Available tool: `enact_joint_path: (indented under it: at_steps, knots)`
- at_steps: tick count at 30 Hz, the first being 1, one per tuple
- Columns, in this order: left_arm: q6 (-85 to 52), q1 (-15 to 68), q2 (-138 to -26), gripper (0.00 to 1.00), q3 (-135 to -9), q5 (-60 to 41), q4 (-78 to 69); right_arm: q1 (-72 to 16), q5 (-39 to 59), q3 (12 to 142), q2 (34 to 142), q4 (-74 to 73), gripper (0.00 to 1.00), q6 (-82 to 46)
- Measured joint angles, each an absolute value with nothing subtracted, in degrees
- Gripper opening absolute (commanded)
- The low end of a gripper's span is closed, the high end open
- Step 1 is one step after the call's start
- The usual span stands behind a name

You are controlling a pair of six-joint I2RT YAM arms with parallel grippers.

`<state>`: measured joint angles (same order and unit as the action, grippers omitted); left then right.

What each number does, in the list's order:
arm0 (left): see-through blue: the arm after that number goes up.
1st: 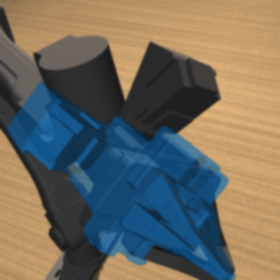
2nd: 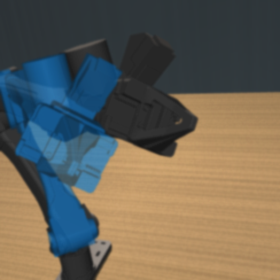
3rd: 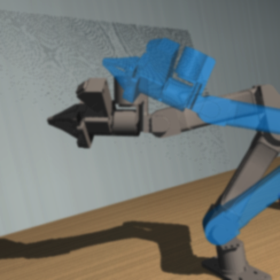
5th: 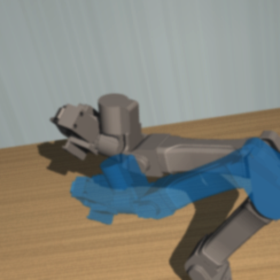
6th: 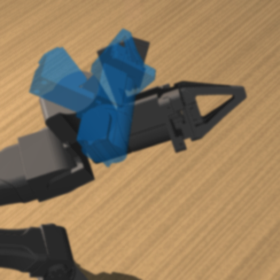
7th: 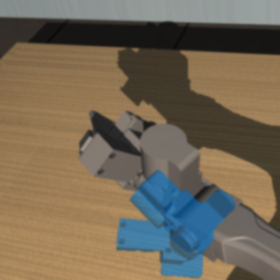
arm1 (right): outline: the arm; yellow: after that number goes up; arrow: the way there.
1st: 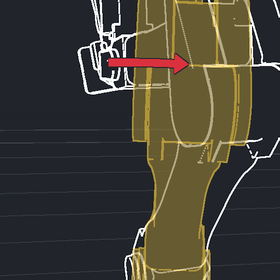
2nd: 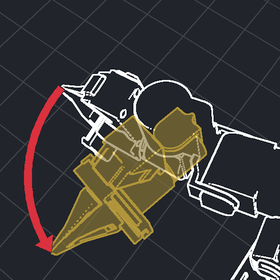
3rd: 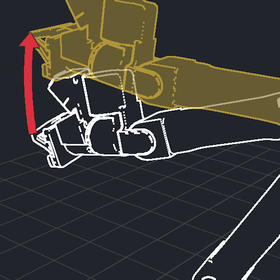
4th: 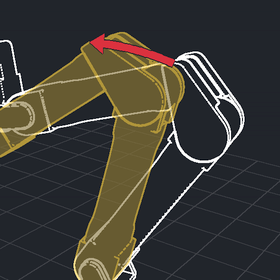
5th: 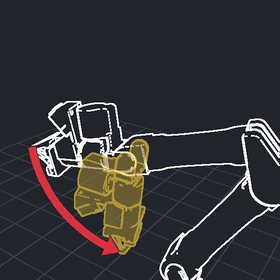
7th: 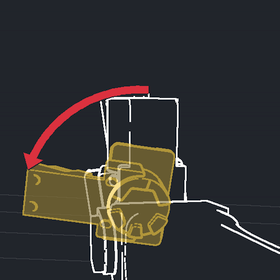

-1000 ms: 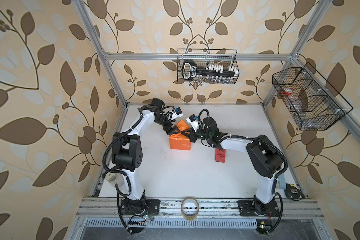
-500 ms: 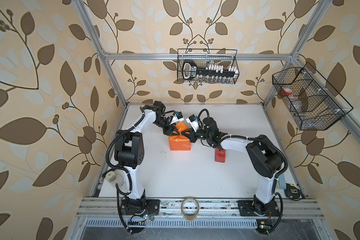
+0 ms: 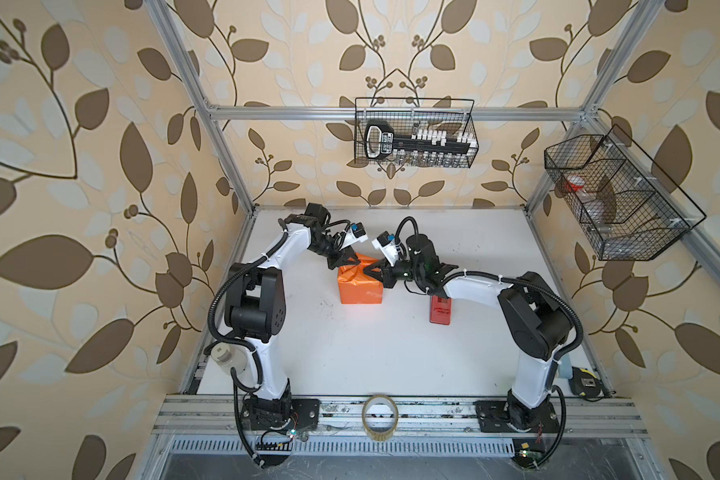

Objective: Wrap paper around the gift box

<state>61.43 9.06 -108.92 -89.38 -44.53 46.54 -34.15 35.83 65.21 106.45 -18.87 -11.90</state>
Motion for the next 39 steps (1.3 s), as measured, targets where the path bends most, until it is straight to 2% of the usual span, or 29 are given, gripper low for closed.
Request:
enact_joint_path:
  at_steps: [9,17,21,24,29,36,39]
  knots:
    - [60.9,9.1,-106.6,0.10,-86.2,-44.0,43.8,-34.2,35.0,61.5,99.2,-15.7,0.05,-20.0]
    - [59.8,9.1,-104.9,0.13,-84.2,-43.5,42.4,-34.3,32.9,61.4,102.7,-17.4,0.00,-26.8]
    - [59.4,9.5,-104.0,0.18,-83.3,-43.2,42.0,-34.1,32.1,62.0,103.9,-17.8,0.00,-27.5]
    - [59.1,9.7,-103.2,0.26,-82.5,-43.0,42.2,-34.0,31.5,62.2,104.2,-17.8,0.00,-27.5]
    - [58.6,10.2,-102.6,0.28,-82.3,-43.0,43.2,-33.7,31.3,62.2,104.3,-17.9,0.00,-27.6]
    - [58.7,11.6,-101.6,0.25,-82.7,-42.8,45.4,-33.3,31.3,62.3,104.6,-18.0,0.00,-27.6]
    - [58.7,12.4,-100.3,0.29,-82.7,-42.3,46.2,-33.3,31.3,62.8,104.9,-18.1,0.00,-27.6]
